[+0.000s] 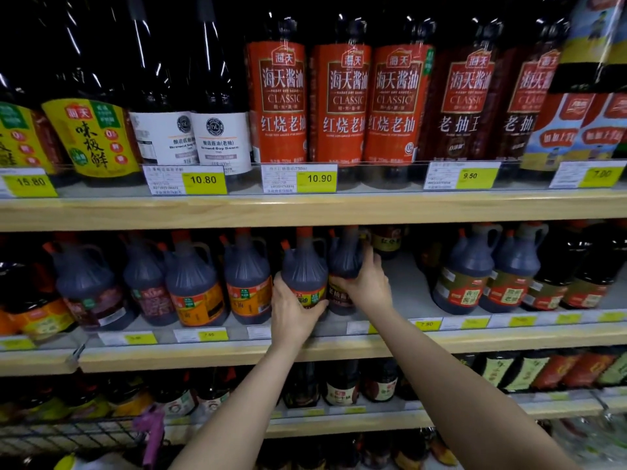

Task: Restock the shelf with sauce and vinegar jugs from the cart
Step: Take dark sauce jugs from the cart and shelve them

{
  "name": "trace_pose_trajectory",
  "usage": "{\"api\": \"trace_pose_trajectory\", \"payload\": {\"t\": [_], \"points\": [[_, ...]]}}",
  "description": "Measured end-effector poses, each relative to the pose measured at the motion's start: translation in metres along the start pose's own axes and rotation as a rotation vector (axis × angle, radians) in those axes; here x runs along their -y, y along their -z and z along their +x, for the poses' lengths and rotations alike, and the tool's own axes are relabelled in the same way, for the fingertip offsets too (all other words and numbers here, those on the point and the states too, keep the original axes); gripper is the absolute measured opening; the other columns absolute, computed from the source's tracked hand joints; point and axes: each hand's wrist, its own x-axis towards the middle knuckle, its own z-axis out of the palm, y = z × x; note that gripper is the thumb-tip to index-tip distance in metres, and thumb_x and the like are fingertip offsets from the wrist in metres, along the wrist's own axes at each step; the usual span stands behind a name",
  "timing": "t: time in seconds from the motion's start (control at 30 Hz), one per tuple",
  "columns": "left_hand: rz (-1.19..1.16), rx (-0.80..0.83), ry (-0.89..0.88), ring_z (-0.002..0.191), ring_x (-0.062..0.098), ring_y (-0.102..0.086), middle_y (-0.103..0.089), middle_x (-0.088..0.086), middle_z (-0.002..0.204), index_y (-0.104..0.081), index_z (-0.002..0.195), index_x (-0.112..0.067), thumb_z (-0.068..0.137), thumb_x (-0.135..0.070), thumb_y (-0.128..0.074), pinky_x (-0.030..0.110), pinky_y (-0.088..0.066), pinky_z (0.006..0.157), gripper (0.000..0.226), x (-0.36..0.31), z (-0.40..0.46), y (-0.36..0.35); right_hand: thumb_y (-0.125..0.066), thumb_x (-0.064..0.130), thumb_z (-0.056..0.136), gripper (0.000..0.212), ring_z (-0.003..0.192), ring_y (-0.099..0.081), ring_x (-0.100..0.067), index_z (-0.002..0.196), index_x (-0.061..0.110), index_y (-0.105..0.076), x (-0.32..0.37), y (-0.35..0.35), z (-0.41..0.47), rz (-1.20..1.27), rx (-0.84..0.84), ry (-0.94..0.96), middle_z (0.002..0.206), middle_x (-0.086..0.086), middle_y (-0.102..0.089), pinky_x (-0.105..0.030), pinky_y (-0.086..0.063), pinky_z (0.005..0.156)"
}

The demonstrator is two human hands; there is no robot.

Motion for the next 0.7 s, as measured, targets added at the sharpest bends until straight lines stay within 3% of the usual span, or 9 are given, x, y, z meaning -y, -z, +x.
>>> {"api": "trace_pose_trajectory", "payload": {"t": [0.13,0.23,0.33,0.4,0.53,0.7], "points": [[0.000,0.001,0.027,0.128,0.030,-0.039,-0.042,0.016,0.136,-0.023,0.140,-0.005,0.057,-0.029,-0.087,0.035,-0.035,0.103,0.108,-0.009,-0.003,0.009,-0.077,0.041,0.069,0.110,0.126,-0.039,-0.041,0.148,0.018,-0.004,0.004,0.010,-0.002,-0.077,0.119,0.006,0.145,-0.017,-0.027,-0.048,-0.041,0.093],[0.015,-0.012,0.051,0.129,0.030,-0.038,-0.041,0.016,0.137,-0.024,0.141,-0.005,0.057,-0.031,-0.087,0.034,-0.034,0.103,0.108,-0.018,-0.009,0.025,-0.076,0.041,0.069,0.108,0.130,-0.035,-0.040,0.149,0.020,-0.006,0.008,0.031,-0.009,-0.171,0.199,0.053,0.153,-0.016,-0.013,-0.047,-0.042,0.093],[0.041,-0.009,0.023,0.133,0.027,-0.034,-0.037,0.014,0.143,-0.025,0.142,-0.006,0.065,-0.035,-0.083,0.032,-0.031,0.106,0.101,-0.032,-0.025,0.044,-0.074,0.043,0.072,0.095,0.131,-0.034,-0.034,0.146,0.022,-0.019,0.006,0.056,-0.027,-0.164,0.204,0.125,0.150,-0.011,-0.022,-0.045,-0.043,0.093],[0.043,-0.003,-0.012,0.129,0.022,-0.040,-0.041,0.009,0.140,-0.030,0.140,-0.011,0.073,-0.040,-0.076,0.028,-0.036,0.100,0.087,-0.039,-0.047,0.055,-0.071,0.042,0.075,0.084,0.130,-0.037,-0.030,0.143,0.019,-0.026,0.000,0.068,-0.046,-0.153,0.218,0.185,0.145,-0.008,-0.030,-0.042,-0.044,0.094],[0.145,0.001,-0.078,0.112,0.013,-0.051,-0.052,-0.003,0.122,-0.040,0.130,-0.018,0.079,-0.059,-0.059,0.030,-0.046,0.088,0.068,-0.043,-0.107,0.082,-0.064,0.035,0.084,0.065,0.119,-0.049,-0.025,0.139,0.017,-0.034,-0.006,0.082,-0.093,-0.130,0.338,0.292,0.137,-0.003,-0.041,-0.031,-0.042,0.087],[0.310,0.086,-0.084,0.095,0.011,-0.052,-0.047,-0.009,0.097,-0.047,0.116,-0.020,0.084,-0.051,-0.055,0.022,-0.041,0.075,0.045,-0.024,-0.183,0.124,-0.060,0.028,0.088,0.040,0.117,-0.053,-0.017,0.126,0.014,-0.053,0.001,0.077,-0.154,-0.080,0.585,0.341,0.128,-0.002,-0.056,-0.026,-0.042,0.094]]}}
